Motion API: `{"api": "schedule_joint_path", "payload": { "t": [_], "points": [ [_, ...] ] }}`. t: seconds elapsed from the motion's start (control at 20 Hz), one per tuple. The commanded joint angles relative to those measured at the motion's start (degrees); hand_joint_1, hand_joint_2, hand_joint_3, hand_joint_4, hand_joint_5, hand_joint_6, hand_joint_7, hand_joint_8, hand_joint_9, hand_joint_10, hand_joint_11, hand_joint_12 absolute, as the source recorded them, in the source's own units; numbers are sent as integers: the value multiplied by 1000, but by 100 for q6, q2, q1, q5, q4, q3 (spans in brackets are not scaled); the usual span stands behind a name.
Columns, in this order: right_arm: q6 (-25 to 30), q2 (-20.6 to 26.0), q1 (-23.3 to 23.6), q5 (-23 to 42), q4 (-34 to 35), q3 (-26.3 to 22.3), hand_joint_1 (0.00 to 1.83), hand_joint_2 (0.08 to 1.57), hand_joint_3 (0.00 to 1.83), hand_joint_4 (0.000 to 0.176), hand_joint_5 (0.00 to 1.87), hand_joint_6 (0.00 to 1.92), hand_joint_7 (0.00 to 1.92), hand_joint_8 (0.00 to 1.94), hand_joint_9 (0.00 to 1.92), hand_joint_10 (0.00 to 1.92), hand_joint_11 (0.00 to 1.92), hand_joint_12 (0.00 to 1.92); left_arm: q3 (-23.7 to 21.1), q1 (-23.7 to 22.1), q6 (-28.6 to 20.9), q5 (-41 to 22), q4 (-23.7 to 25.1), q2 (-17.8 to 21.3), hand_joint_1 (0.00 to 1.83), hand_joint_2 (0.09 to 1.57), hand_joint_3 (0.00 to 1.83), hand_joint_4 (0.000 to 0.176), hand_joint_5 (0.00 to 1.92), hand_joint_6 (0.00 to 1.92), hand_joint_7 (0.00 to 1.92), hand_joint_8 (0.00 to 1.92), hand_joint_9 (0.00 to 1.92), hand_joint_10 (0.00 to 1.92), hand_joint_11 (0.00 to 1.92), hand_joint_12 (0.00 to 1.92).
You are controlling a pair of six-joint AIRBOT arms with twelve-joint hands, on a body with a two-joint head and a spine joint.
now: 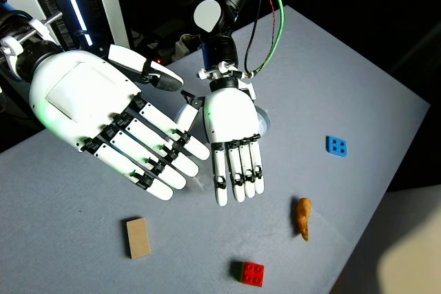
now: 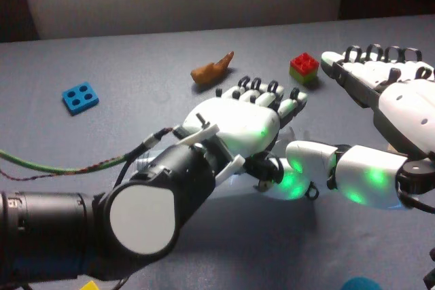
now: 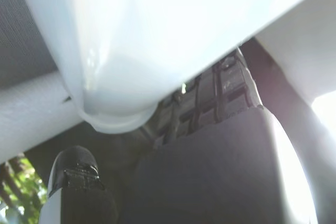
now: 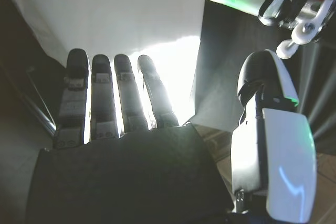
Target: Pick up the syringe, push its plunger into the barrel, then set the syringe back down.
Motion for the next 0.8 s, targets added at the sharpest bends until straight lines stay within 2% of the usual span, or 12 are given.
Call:
{"api": "schedule_joint_path", "payload": {
  "t": [0.0, 0.05, 0.1, 0.15, 0.3, 0.4, 0.6, 0.65, 0.7, 0.75],
  "points": [
    [75, 15, 43, -384, -480, -43, 146, 1048, 0, 21, 70, 2, 66, 2, 73, 3, 0, 428, -10, -109, 23, 332, 363, 70, 0, 1039, 3, 82, 6, 2, 0, 0, 0, 0, 13, 34],
    [101, 15, 44, -384, -480, -55, 133, 1056, 2, 20, 45, 3, 41, 3, 47, 3, 0, 342, -13, -153, 37, 319, 363, 105, 0, 1039, 3, 83, 0, 0, 0, 0, 0, 0, 18, 36],
    [126, 15, 47, -384, -482, -79, 133, 1056, 2, 20, 45, 3, 41, 3, 47, 3, 0, 342, -30, -213, 81, 281, 363, 173, 0, 1039, 3, 83, 0, 0, 0, 0, 0, 0, 18, 36],
    [136, 15, 49, -385, -501, -99, 140, 1054, 0, 14, 52, 5, 41, 3, 49, 4, 0, 302, -60, -245, 118, 268, 362, 246, 0, 1044, 5, 82, 5, 2, 0, 0, 0, 0, 17, 39],
    [195, 15, 53, -452, -778, -138, 175, 1049, 0, 19, 35, 0, 20, 1, 32, 1, 0, 290, -171, -286, 279, 351, 158, 530, 0, 1055, 5, 76, 6, 2, 0, 0, 0, 0, 0, 0],
    [195, 17, 61, -490, -846, -151, 149, 1058, 3, 14, 43, 4, 25, 4, 38, 4, 0, 280, -196, -284, 284, 354, 111, 662, 0, 1063, 7, 73, 9, 2, 0, 0, 0, 0, 26, 12],
    [181, 19, 61, -514, -872, -168, 211, 1042, 0, 3, 114, 6, 105, 6, 103, 6, 0, 450, -341, -294, 494, 516, -297, 1066, 0, 1085, 11, 67, 46, 14, 33, 11, 44, 15, 55, 31],
    [181, 19, 61, -518, -872, -170, 252, 1030, 0, 0, 155, 6, 134, 4, 128, 5, 0, 545, -398, -298, 525, 531, -377, 1210, 0, 1096, 7, 56, 112, 12, 93, 10, 92, 3, 10, 266],
    [181, 19, 60, -518, -872, -172, 255, 1028, 0, 0, 267, 13, 236, 12, 217, 10, 6, 699, -453, -313, 648, 542, -479, 1350, 0, 1122, 0, 38, 183, 3, 149, 2, 127, 2, 1, 551],
    [181, 19, 56, -518, -872, -177, 229, 1047, 1, 0, 328, 7, 311, 6, 291, 9, 19, 797, -549, -333, 874, 597, -614, 1563, 0, 1142, 0, 25, 225, 7, 183, 6, 158, 9, 0, 664]
  ]
}}
